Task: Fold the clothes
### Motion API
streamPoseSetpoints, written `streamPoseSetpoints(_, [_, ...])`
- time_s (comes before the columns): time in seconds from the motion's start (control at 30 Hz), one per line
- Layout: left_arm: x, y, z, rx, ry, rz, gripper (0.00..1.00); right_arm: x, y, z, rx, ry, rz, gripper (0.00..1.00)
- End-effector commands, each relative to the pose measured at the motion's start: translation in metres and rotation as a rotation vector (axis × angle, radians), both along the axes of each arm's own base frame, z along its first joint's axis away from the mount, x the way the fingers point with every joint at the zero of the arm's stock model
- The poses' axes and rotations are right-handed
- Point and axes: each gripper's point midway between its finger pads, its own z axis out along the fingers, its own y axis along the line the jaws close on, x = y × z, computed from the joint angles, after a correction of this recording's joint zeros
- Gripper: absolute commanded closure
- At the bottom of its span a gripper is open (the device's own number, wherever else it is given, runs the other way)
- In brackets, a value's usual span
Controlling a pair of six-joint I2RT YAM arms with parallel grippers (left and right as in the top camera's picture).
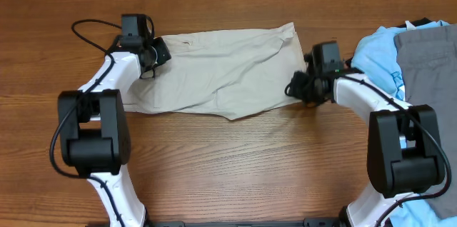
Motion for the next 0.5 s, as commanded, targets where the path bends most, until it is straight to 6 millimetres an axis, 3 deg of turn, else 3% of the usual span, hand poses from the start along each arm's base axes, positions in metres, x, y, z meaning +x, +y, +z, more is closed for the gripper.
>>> streamPoseSetpoints(0.0, [-0.004, 0.004, -0.033, 0.045, 0.049, -0.007, 0.96, -0.025, -0.037, -0.028, -0.165, 0.070, -0.121, 0.96])
streamPoseSetpoints(0.2, [-0.002, 0.020, -0.052, 0.117, 0.060, 0.036, 0.96, -0.073, -0.066, -0.047, -0.221, 0.258, -0.335, 0.96])
streamPoseSetpoints(0.23, [0.000, 0.022, -0.050, 0.128, 0.048, 0.041, 0.96, -0.089, -0.072, -0.049, -0.233, 0.325, -0.398, 0.96])
streamPoseSetpoints(0.33, [0.007, 0.022, -0.046, 0.125, 0.021, 0.041, 0.96, -0.110, -0.080, -0.049, -0.252, 0.417, -0.446, 0.96])
streamPoseSetpoints(0.47, [0.015, 0.011, -0.035, 0.083, -0.008, -0.005, 0.96, -0.127, -0.089, -0.048, -0.283, 0.484, -0.463, 0.96])
